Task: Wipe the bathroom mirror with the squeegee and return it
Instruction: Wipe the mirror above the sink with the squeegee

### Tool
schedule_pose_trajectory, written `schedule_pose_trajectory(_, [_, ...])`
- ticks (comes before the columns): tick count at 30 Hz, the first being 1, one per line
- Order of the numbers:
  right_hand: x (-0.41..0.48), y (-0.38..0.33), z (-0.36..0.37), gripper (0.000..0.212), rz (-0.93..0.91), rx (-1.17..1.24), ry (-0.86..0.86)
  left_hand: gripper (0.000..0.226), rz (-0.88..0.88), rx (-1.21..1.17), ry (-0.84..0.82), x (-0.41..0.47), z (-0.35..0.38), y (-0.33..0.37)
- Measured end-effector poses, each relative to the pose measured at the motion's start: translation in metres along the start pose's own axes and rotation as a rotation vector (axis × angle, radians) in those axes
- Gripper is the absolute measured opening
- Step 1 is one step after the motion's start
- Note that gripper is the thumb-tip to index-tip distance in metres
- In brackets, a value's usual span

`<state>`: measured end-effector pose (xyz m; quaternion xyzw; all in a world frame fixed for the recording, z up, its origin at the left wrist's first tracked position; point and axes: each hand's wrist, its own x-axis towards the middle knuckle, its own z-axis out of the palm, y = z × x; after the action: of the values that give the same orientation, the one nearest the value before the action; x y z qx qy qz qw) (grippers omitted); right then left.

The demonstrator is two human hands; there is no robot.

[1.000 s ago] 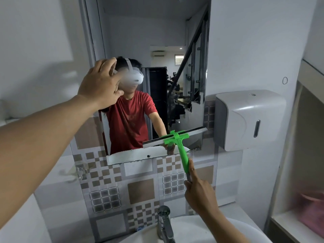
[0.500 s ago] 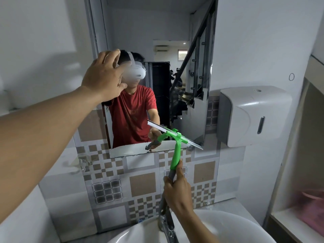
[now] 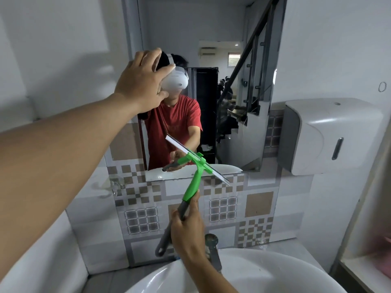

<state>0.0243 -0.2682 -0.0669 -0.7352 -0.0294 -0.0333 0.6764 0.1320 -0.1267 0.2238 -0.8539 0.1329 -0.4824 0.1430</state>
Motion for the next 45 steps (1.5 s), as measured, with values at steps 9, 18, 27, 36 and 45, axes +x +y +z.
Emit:
schedule_pose_trajectory(9, [-0.004,0.011,0.006,0.085,-0.140,-0.344,-0.008,0.075,-0.007,-0.013,0.006,-0.001,0.005,-0.004])
schedule_pose_trajectory(18, [-0.004,0.029,-0.008,0.093,-0.140,-0.609,-0.041,0.075,-0.017,-0.031,0.012,-0.001,0.008,-0.005])
schedule_pose_trajectory(27, [-0.009,0.058,-0.012,0.100,-0.126,-0.742,-0.056,0.076,-0.020,-0.034,-0.004,-0.002,0.004,-0.003])
schedule_pose_trajectory(36, [-0.021,0.054,-0.014,0.096,-0.063,-0.778,-0.095,0.074,-0.004,-0.036,-0.016,-0.002,0.004,-0.004])
schedule_pose_trajectory(45, [-0.056,0.006,-0.054,0.052,-0.055,-0.784,-0.187,0.064,-0.018,-0.121,-0.043,-0.037,-0.009,0.025])
